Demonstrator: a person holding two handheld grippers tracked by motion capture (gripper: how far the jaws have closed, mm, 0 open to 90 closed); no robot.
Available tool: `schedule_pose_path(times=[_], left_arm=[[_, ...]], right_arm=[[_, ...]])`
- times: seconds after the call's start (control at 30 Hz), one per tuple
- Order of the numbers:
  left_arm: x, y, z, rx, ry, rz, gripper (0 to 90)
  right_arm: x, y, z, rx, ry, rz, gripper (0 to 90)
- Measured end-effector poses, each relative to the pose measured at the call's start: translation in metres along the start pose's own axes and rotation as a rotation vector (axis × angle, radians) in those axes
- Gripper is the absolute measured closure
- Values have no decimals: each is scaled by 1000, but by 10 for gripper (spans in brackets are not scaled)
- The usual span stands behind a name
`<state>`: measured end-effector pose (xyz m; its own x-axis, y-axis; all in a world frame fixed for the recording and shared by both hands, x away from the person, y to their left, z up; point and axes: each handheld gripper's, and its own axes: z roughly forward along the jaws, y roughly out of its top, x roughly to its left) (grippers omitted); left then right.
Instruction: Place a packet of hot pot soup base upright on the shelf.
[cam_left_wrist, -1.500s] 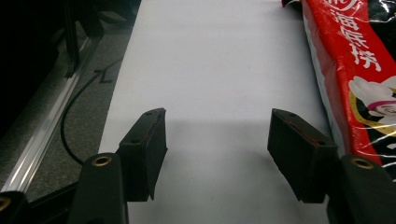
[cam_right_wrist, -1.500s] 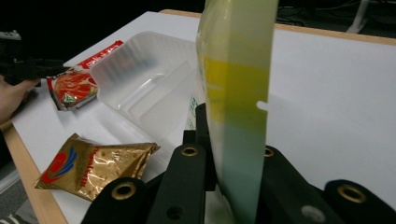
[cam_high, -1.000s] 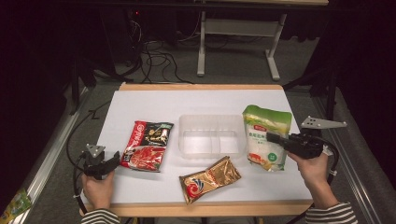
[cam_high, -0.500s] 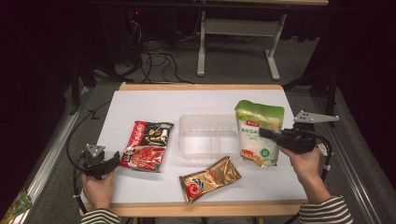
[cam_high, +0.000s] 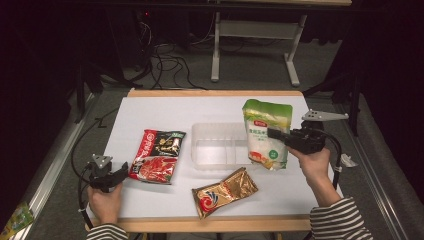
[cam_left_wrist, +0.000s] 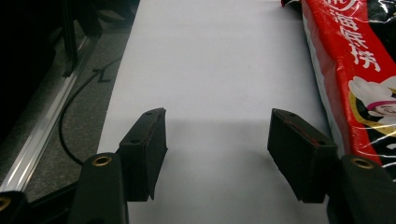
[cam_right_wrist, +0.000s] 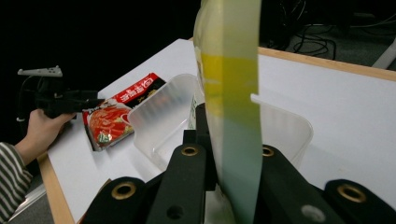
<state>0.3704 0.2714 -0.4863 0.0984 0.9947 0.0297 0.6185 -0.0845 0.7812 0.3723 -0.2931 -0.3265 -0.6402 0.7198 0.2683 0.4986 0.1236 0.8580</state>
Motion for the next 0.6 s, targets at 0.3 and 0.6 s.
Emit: schedule_pose_path(times=[0.3,0.6], left_arm=[[0,0,0,0,-1,-1,378],[0,0,0,-1,-1,-4,377]], right_arm=[[-6,5,26,6,-20,29,890],[-7,9,38,7,-34,36,890]])
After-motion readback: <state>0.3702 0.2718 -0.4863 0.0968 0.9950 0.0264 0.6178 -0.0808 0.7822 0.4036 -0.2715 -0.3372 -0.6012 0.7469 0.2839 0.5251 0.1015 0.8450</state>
